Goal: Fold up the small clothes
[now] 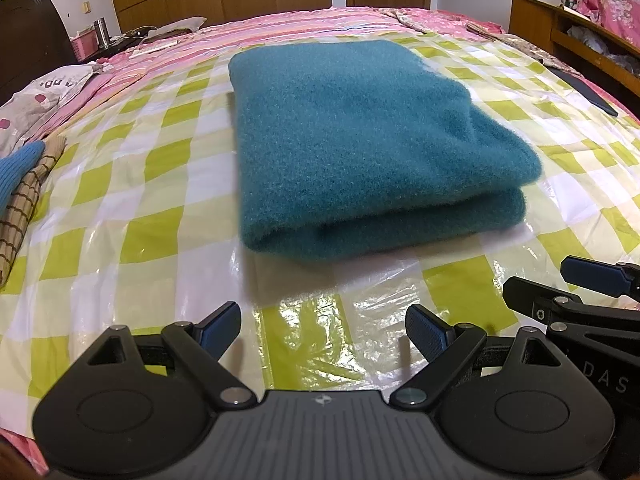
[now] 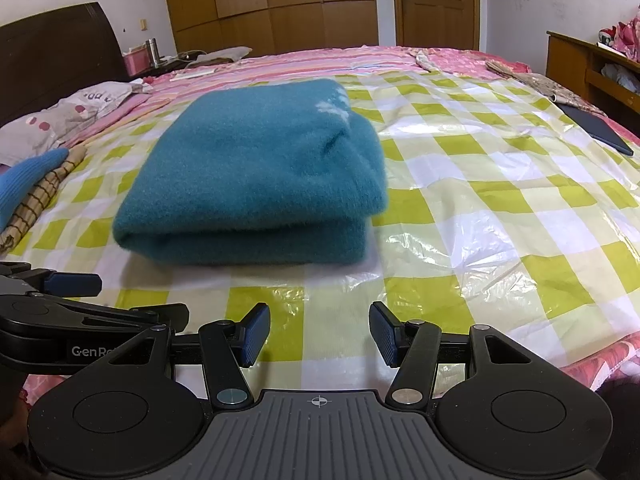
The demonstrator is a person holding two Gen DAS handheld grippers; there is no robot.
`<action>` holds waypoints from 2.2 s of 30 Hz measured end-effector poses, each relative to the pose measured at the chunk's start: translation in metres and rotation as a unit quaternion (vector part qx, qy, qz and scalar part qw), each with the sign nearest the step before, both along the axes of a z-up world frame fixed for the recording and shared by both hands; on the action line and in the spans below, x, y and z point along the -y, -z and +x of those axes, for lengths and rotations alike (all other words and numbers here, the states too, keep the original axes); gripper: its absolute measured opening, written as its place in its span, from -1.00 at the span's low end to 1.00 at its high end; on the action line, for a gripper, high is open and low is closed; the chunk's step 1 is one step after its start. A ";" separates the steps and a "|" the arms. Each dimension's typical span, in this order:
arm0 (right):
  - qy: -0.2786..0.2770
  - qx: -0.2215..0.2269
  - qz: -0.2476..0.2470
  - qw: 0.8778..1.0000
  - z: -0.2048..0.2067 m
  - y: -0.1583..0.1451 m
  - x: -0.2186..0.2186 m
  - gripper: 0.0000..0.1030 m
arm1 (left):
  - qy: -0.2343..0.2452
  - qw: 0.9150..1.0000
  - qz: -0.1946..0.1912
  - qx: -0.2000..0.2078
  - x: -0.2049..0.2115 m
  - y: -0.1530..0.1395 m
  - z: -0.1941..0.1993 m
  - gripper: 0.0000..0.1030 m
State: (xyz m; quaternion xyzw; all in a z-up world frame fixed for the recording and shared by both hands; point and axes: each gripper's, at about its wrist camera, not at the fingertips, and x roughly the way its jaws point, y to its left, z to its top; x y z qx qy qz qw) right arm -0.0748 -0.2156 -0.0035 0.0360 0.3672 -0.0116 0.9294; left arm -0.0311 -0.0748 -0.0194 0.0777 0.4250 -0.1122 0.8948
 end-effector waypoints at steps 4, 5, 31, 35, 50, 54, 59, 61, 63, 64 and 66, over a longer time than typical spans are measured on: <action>0.000 -0.001 0.000 1.000 0.000 0.000 0.000 0.07 | 0.000 1.000 -0.001 -0.002 0.000 0.000 0.000 0.83; 0.000 -0.001 0.000 1.000 0.000 0.000 0.000 0.07 | 0.000 1.000 -0.002 -0.002 -0.001 0.000 0.000 0.83; 0.001 -0.001 -0.001 1.000 -0.002 0.000 -0.001 0.07 | -0.001 1.000 -0.003 -0.002 -0.002 0.000 -0.001 0.81; 0.001 -0.001 -0.001 1.000 -0.001 0.000 -0.001 0.07 | -0.002 1.000 -0.003 -0.002 -0.002 0.000 -0.001 0.81; 0.000 0.000 -0.002 1.000 -0.001 0.000 -0.001 0.07 | -0.002 1.000 -0.004 -0.002 -0.003 0.000 -0.001 0.80; 0.000 0.000 -0.002 1.000 -0.001 0.000 -0.001 0.07 | -0.002 1.000 -0.004 -0.002 -0.003 0.000 -0.001 0.80; 0.000 0.000 -0.002 1.000 -0.001 -0.001 -0.001 0.07 | -0.003 1.000 -0.004 -0.002 -0.003 0.000 -0.001 0.80; 0.000 0.000 -0.001 1.000 -0.002 -0.001 -0.001 0.07 | -0.004 1.000 -0.005 -0.002 -0.004 -0.001 -0.001 0.80; 0.000 0.000 -0.002 1.000 -0.001 0.000 -0.001 0.07 | -0.004 1.000 -0.005 -0.002 -0.004 -0.001 -0.001 0.80; 0.000 0.000 -0.002 1.000 -0.001 0.000 -0.001 0.07 | -0.004 1.000 -0.005 -0.002 -0.005 -0.002 -0.001 0.80; 0.000 0.000 -0.001 1.000 -0.001 0.000 -0.001 0.07 | -0.004 1.000 -0.005 -0.002 -0.005 -0.002 -0.001 0.80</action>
